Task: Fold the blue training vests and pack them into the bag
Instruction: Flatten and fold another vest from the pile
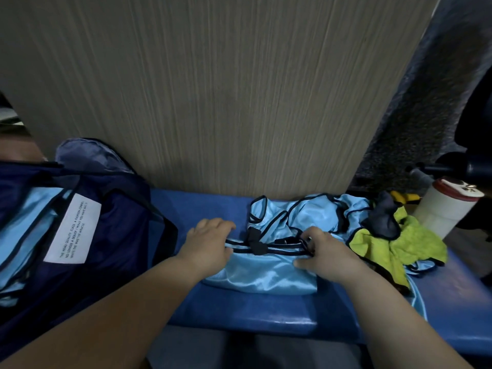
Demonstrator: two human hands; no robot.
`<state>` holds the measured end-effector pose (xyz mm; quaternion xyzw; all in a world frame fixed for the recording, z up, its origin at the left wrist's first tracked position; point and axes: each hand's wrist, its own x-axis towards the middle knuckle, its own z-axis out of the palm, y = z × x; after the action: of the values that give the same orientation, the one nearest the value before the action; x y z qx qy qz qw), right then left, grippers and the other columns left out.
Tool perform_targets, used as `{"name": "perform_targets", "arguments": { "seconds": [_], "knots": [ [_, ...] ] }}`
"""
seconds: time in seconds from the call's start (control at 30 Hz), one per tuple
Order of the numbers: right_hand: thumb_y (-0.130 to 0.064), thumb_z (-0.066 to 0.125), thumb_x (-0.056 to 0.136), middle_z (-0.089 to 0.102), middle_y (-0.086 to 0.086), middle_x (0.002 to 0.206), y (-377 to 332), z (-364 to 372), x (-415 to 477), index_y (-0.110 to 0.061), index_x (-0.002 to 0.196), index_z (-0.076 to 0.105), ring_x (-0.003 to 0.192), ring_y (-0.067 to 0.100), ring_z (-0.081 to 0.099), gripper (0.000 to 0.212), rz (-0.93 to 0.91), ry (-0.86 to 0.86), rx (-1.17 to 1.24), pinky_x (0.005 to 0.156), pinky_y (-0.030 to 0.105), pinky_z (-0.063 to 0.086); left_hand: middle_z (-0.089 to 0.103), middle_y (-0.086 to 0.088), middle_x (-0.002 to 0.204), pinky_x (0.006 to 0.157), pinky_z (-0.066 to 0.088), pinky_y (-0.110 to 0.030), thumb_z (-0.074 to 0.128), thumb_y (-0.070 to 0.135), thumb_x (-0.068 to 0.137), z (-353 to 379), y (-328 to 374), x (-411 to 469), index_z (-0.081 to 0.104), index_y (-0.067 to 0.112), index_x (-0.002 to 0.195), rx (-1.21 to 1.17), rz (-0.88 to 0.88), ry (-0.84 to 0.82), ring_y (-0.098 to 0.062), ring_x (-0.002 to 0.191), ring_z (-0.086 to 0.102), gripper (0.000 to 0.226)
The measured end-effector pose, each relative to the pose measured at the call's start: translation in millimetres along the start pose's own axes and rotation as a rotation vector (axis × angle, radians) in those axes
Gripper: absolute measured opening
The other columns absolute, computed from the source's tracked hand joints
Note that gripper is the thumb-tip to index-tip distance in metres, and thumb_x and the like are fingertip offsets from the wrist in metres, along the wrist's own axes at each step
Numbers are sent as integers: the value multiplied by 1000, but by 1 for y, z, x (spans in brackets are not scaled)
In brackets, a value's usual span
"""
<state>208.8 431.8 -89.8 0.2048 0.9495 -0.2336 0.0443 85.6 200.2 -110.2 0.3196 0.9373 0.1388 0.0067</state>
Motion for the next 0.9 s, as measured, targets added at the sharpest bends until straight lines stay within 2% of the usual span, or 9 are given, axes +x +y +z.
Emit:
{"name": "perform_targets", "arguments": {
  "seconds": [0.1, 0.17, 0.27, 0.37, 0.47, 0.57, 0.67, 0.77, 0.9],
  "knots": [
    [-30, 75, 78, 42, -8, 135, -5, 2, -1, -38, 145, 32, 128, 14, 37, 81, -167, 98, -26, 100, 27, 37, 35, 10, 149, 111, 20, -33, 47, 19, 93, 4, 10, 1, 33, 31, 145, -47, 37, -31, -17, 136, 26, 55],
    [-24, 73, 77, 42, -13, 135, -11, 6, -2, -40, 145, 35, 132, 10, 28, 80, -306, 134, -42, 105, 22, 27, 35, 9, 150, 112, 19, -36, 48, 37, 96, 10, 14, 3, 31, 32, 146, -50, 37, -134, -17, 138, 24, 54],
    [-27, 68, 80, 46, -11, 138, -17, 20, -1, -37, 145, 40, 135, 10, 28, 71, -406, 93, -65, 112, 26, 24, 27, 8, 153, 115, 16, -42, 36, 61, 95, 25, 10, 4, 26, 29, 149, 13, -1, -287, -19, 141, 19, 63],
    [-41, 57, 93, 40, -4, 149, -25, 31, -1, -34, 151, 30, 140, 15, 28, 65, -363, -17, -140, 114, 31, 21, 27, 7, 150, 113, 17, -38, 31, 57, 99, 34, 7, -1, 28, 25, 148, 76, 41, -190, -18, 137, 21, 58],
    [-56, 46, 96, 35, -5, 153, -30, 34, -1, -34, 154, 18, 141, 16, 24, 68, -293, -77, -241, 113, 39, 19, 32, 6, 143, 111, 19, -36, 32, 51, 101, 36, 6, -4, 33, 25, 145, 53, 71, -125, -18, 133, 25, 51],
    [-57, 52, 92, 32, -7, 153, -36, 37, -1, -33, 153, 20, 142, 16, 21, 73, -302, -44, -338, 114, 41, 15, 39, 7, 134, 109, 21, -37, 37, 45, 101, 33, 4, -6, 42, 26, 133, 12, 105, -115, -16, 126, 29, 37],
    [-48, 61, 89, 29, -10, 151, -42, 41, 0, -27, 151, 27, 142, 12, 19, 74, -405, 13, -378, 111, 35, 12, 46, 10, 122, 107, 21, -38, 44, 33, 99, 30, 3, -11, 47, 25, 119, -32, 184, -57, -12, 121, 31, 21],
    [-35, 65, 83, 45, -6, 136, -47, 43, 5, -28, 141, 37, 132, 13, 33, 64, -490, 15, -312, 103, 28, 19, 50, 11, 116, 105, 20, -36, 48, 28, 97, 23, 0, -15, 50, 23, 114, -50, 236, -14, -11, 120, 33, 17],
    [-33, 62, 82, 63, -3, 105, -61, 46, 12, -25, 110, 59, 102, 18, 59, 29, -512, -5, -254, 83, 25, 37, 56, 10, 115, 105, 21, -37, 51, 28, 96, 9, -7, -21, 52, 24, 116, -22, 271, 6, -10, 118, 36, 21]
  ]
}}
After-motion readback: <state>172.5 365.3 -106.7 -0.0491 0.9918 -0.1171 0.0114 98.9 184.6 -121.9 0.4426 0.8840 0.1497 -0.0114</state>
